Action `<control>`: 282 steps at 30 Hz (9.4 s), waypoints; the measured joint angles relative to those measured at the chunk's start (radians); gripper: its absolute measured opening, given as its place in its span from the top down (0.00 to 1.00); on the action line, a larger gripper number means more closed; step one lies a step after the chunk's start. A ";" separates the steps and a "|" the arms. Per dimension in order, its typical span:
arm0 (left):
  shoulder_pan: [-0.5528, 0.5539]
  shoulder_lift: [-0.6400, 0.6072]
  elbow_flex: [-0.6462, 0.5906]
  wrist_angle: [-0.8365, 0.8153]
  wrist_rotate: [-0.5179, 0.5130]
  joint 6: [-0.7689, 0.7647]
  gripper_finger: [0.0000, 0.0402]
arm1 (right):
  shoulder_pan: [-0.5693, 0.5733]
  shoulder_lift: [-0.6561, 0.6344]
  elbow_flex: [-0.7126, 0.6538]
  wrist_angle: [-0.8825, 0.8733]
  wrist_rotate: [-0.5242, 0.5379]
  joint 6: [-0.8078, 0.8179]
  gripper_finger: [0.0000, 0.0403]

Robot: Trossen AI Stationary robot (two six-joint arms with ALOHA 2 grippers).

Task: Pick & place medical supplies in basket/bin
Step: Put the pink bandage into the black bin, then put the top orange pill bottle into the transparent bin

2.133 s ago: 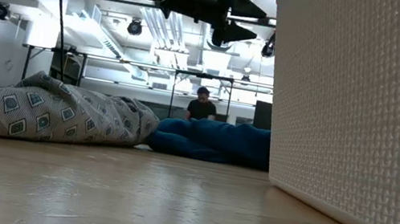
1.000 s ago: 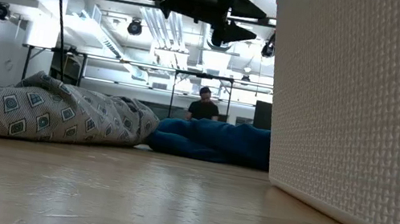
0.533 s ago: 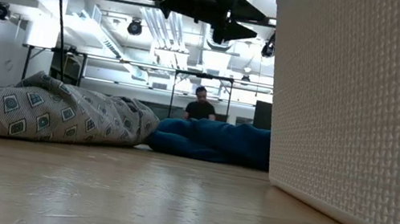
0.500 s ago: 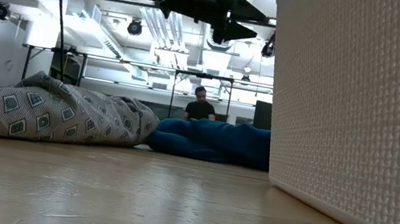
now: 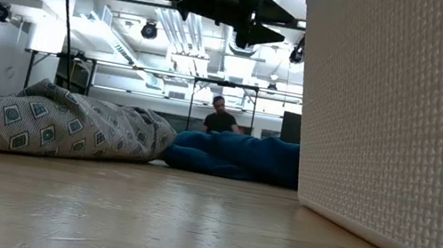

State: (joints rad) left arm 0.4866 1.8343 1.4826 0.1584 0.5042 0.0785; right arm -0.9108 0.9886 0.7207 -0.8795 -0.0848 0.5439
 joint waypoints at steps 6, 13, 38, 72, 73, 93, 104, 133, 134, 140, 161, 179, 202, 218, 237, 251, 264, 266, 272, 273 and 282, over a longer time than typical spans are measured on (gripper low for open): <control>-0.001 0.000 0.000 0.000 0.000 0.000 0.04 | -0.008 0.001 0.020 0.008 0.118 -0.020 0.65; 0.000 0.000 0.000 0.000 0.000 0.000 0.04 | -0.041 0.002 -0.012 0.087 0.158 -0.053 0.65; 0.000 0.000 0.000 0.000 0.000 -0.003 0.04 | -0.082 0.001 -0.166 0.275 0.179 -0.135 0.65; 0.000 0.000 0.000 -0.001 0.000 0.000 0.04 | -0.083 0.001 -0.167 0.319 0.163 -0.156 0.52; 0.000 0.000 0.000 0.000 0.000 0.000 0.04 | -0.083 0.001 -0.167 0.323 0.164 -0.155 0.50; 0.000 0.000 0.000 -0.001 0.000 0.000 0.04 | -0.083 -0.061 -0.153 0.333 0.121 -0.118 0.31; 0.000 0.000 0.000 -0.001 0.000 -0.001 0.04 | -0.082 -0.309 -0.102 0.352 0.077 -0.155 0.37; 0.000 0.000 0.000 -0.006 0.000 -0.001 0.04 | 0.169 -0.488 -0.117 0.718 -0.354 -0.207 0.38; 0.000 0.000 0.000 -0.007 0.001 -0.001 0.04 | 0.190 -0.489 -0.121 0.733 -0.354 -0.207 0.38; -0.001 0.000 0.000 -0.008 0.000 -0.001 0.04 | 0.274 -0.498 -0.121 0.720 -0.266 -0.208 0.39; -0.001 0.000 0.000 -0.008 0.001 -0.001 0.04 | 0.285 -0.457 -0.136 0.675 -0.151 -0.293 0.37; -0.001 0.000 0.000 -0.008 0.000 -0.001 0.03 | 0.285 -0.424 -0.136 0.676 -0.209 -0.290 0.32; -0.002 0.000 0.000 -0.006 0.001 -0.009 0.03 | 0.285 -0.423 -0.136 0.675 -0.209 -0.290 0.32; -0.002 0.000 0.000 -0.038 0.001 -0.723 0.04 | 0.285 -0.423 -0.136 0.675 -0.209 -0.290 0.30; -0.001 -0.220 0.001 -0.629 -0.028 -0.162 0.03 | 0.285 -0.423 -0.136 0.674 -0.209 -0.290 0.31; -0.001 -0.470 -0.024 -1.132 -0.124 -0.070 0.03 | 0.285 -0.423 -0.136 0.674 -0.209 -0.290 0.31; -0.001 -0.788 -0.306 -1.204 -0.133 -0.245 0.04 | 0.285 -0.423 -0.137 0.675 -0.209 -0.290 0.29; -0.001 -0.837 -0.353 -1.203 -0.135 -0.277 0.04 | 0.285 -0.423 -0.137 0.675 -0.209 -0.290 0.29; -0.001 -0.952 -0.488 -1.211 -0.162 -0.375 0.03 | 0.285 -0.423 -0.138 0.675 -0.209 -0.290 0.29; -0.001 -0.968 -0.507 -1.211 -0.164 -0.374 0.03 | 0.285 -0.423 -0.138 0.675 -0.209 -0.290 0.29; -0.001 -0.999 -0.552 -1.196 -0.165 -0.367 0.03 | 0.285 -0.423 -0.138 0.675 -0.209 -0.290 0.29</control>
State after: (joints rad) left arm 0.4854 0.8353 0.9302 -1.0376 0.3393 -0.2886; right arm -0.6260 0.5655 0.5831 -0.2047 -0.2939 0.2535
